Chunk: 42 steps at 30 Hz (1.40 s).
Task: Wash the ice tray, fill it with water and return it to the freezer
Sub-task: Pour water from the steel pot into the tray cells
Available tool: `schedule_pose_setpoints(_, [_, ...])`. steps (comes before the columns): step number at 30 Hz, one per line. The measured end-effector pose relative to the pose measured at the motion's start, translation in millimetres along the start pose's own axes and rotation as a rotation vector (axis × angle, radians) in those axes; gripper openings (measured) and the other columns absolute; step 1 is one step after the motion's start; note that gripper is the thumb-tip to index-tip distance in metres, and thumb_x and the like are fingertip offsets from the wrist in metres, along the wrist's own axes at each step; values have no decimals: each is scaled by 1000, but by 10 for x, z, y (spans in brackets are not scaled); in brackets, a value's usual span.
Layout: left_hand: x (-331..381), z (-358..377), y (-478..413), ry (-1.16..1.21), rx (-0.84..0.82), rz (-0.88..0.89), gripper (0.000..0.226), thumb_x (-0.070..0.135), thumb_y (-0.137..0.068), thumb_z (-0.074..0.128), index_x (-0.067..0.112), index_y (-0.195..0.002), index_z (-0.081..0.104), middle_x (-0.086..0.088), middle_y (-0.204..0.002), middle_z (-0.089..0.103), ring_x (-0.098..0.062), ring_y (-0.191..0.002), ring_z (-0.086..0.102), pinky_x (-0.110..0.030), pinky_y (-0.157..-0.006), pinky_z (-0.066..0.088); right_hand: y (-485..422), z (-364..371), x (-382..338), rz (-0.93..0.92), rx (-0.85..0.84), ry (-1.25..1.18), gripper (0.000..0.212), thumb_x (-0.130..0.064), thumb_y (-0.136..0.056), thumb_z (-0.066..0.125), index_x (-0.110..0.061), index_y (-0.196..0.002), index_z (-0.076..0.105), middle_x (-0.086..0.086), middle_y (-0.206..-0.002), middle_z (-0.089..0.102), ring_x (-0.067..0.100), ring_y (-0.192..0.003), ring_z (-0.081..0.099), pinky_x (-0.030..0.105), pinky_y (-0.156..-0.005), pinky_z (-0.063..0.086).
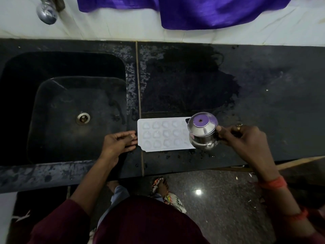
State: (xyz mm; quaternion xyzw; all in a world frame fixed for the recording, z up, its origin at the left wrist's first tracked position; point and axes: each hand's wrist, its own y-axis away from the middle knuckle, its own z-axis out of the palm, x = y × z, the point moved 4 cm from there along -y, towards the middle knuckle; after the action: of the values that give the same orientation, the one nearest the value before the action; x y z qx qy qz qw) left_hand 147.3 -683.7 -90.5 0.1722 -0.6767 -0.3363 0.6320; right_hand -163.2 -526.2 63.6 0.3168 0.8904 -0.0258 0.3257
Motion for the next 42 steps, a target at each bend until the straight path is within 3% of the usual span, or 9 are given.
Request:
schedule_pose_setpoints(11, [18, 0, 10, 6, 1, 5, 17, 5, -94, 65, 2, -110, 70, -12, -90, 73, -8, -64, 73, -28, -73, 60, -40, 54, -15, 9, -1, 8, 29, -51, -85, 68, -25, -74, 78, -18, -63, 70, -15, -70, 63, 1, -63, 42])
schedule_pose_setpoints(17, [15, -7, -2, 6, 6, 3, 16, 6, -94, 65, 2, -109, 70, -10, -88, 73, -8, -64, 73, -25, -68, 60, -56, 58, -37, 17, -3, 17, 30, -53, -82, 69, -24, -76, 78, -17, -65, 71, -12, -70, 65, 1, -63, 42])
schedule_pose_setpoints(22, [-1, -2, -2, 10, 2, -5, 15, 7, -94, 66, 3, -108, 70, -10, -88, 74, -8, -65, 73, -24, -67, 60, -47, 58, -61, 9, -10, 51, 29, -52, -78, 75, -23, -80, 79, -15, -68, 70, -23, -65, 57, -3, -60, 39])
schedule_pose_setpoints(28, [2, 3, -10, 12, -7, -1, 14, 7, -94, 66, 4, -106, 70, -11, -89, 74, -9, -65, 73, -25, -69, 60, -68, 76, -62, 7, -10, 71, 29, -52, -77, 75, -24, -81, 79, -14, -67, 69, -25, -63, 55, -4, -60, 38])
schedule_pose_setpoints(33, [3, -1, -21, 8, -13, 2, 13, 6, -94, 65, 5, -106, 71, -10, -91, 74, -10, -68, 74, -24, -68, 61, -69, 72, -52, 14, -13, 60, 29, -53, -78, 73, -25, -79, 79, -17, -68, 70, -18, -66, 60, -1, -62, 40])
schedule_pose_setpoints(39, [-7, -6, -37, 3, -12, -1, 14, 7, -94, 66, 4, -107, 71, -11, -92, 75, -11, -70, 75, -23, -65, 61, -69, 63, -61, 15, -4, 65, 25, -51, -78, 75, -26, -78, 78, -18, -65, 68, -22, -62, 57, -1, -61, 40])
schedule_pose_setpoints(42, [-4, -2, -38, -1, -13, 2, 14, 7, -94, 65, 4, -106, 72, -12, -94, 75, -11, -71, 75, -23, -66, 61, -74, 70, -64, 14, -8, 85, 27, -52, -78, 74, -25, -80, 79, -13, -69, 72, -13, -62, 60, 2, -59, 40])
